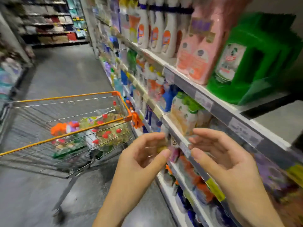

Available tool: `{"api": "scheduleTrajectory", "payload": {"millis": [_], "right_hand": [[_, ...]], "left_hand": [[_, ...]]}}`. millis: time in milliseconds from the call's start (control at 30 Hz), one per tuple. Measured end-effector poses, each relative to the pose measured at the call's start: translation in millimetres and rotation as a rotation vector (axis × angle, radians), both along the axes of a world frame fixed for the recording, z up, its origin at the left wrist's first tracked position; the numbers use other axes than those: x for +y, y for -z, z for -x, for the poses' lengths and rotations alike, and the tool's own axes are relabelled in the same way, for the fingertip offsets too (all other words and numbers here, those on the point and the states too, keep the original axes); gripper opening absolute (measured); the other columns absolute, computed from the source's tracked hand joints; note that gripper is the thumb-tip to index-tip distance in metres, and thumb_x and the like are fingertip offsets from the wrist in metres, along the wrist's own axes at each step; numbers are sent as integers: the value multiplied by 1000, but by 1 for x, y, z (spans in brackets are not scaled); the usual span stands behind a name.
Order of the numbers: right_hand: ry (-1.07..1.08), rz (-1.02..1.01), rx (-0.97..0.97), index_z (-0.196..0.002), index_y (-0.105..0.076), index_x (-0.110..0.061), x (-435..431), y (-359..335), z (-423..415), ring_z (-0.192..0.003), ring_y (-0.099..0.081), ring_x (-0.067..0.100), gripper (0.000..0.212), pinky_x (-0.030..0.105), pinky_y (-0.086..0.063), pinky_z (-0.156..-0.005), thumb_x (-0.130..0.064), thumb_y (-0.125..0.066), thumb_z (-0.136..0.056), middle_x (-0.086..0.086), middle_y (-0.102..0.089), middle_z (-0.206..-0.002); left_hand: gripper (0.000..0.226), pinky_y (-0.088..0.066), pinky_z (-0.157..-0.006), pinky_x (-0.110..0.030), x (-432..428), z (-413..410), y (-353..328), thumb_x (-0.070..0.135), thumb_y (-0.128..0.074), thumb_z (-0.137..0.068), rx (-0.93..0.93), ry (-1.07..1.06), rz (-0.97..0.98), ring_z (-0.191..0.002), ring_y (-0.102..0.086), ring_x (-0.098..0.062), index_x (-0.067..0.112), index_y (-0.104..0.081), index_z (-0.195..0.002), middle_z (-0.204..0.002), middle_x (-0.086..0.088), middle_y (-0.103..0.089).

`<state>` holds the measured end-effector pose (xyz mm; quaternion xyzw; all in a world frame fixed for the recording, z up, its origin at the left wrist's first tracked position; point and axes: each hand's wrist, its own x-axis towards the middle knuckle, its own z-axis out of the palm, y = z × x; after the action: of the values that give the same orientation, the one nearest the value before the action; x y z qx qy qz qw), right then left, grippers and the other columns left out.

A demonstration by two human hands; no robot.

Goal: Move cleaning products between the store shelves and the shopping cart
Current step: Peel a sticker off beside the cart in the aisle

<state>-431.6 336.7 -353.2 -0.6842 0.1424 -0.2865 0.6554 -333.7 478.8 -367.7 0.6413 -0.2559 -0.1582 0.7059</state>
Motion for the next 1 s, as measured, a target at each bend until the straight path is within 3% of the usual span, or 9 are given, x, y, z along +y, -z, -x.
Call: {"api": "scheduleTrajectory", "payload": {"millis": [167, 333, 433, 533, 667, 800, 933, 1000], "right_hand": [[-191, -6, -20, -98, -72, -27, 64, 19, -120, -84, -68, 9, 35, 13, -51, -71, -18, -71, -64, 2, -73, -94], [-297, -57, 27, -95, -73, -22, 114, 32, -209, -83, -69, 10, 29, 13, -52, -72, -26, -74, -66, 1, -74, -93], [-396, -41, 77, -101, -72, -25, 134, 41, -253, -88, -69, 11, 38, 18, -54, -73, -38, -85, -68, 4, -73, -97], [-429, -64, 123, -101, -71, -20, 143, 49, -299, -82, -68, 9, 37, 14, -52, -67, -21, -79, -65, 5, -73, -96], [-511, -34, 157, -103, -72, -25, 145, 62, -363, -85, -69, 10, 43, 14, -52, -71, -35, -87, -63, 2, -73, -99], [-532, -20, 211, -102, -69, -23, 133, 82, -442, -82, -68, 9, 37, 12, -50, -61, -22, -73, -66, 2, -73, -99], [-596, 27, 297, -104, -68, -23, 120, 100, -520, -86, -68, 8, 35, 15, -53, -75, -23, -72, -69, -3, -73, -99], [-619, 22, 344, -102, -68, -22, 116, 113, -553, -85, -67, 8, 34, 15, -53, -75, -23, -72, -68, -3, -73, -97]], "left_hand": [[29, -49, -71, -9, 79, -91, 16, -3, -70, -78, 25, -203, -4, -84, -68, -1, 15, -67, -100, -93, 11, -74], [38, -51, -77, -13, 148, -163, 32, 9, -82, -70, 62, -366, 9, -94, -69, -7, 14, -67, -104, -102, 3, -74], [36, -51, -76, -14, 173, -196, 44, 13, -74, -68, 108, -443, 33, -90, -70, -9, 15, -67, -103, -103, 1, -73], [34, -50, -75, -13, 187, -230, 53, 15, -81, -71, 137, -484, 33, -89, -69, -6, 17, -67, -102, -100, 5, -73], [35, -50, -77, -13, 197, -281, 64, 16, -80, -72, 145, -520, -12, -94, -67, -6, 21, -67, -103, -101, 6, -72], [35, -50, -78, -15, 197, -346, 85, 21, -74, -68, 179, -590, -43, -94, -67, -7, 21, -67, -103, -102, 5, -72], [36, -51, -82, -17, 189, -413, 107, 18, -83, -70, 216, -630, -77, -96, -68, -9, 24, -67, -101, -100, 6, -73], [35, -52, -84, -20, 186, -441, 120, 18, -76, -69, 230, -648, -83, -98, -67, -11, 23, -67, -103, -102, 3, -72]]}}
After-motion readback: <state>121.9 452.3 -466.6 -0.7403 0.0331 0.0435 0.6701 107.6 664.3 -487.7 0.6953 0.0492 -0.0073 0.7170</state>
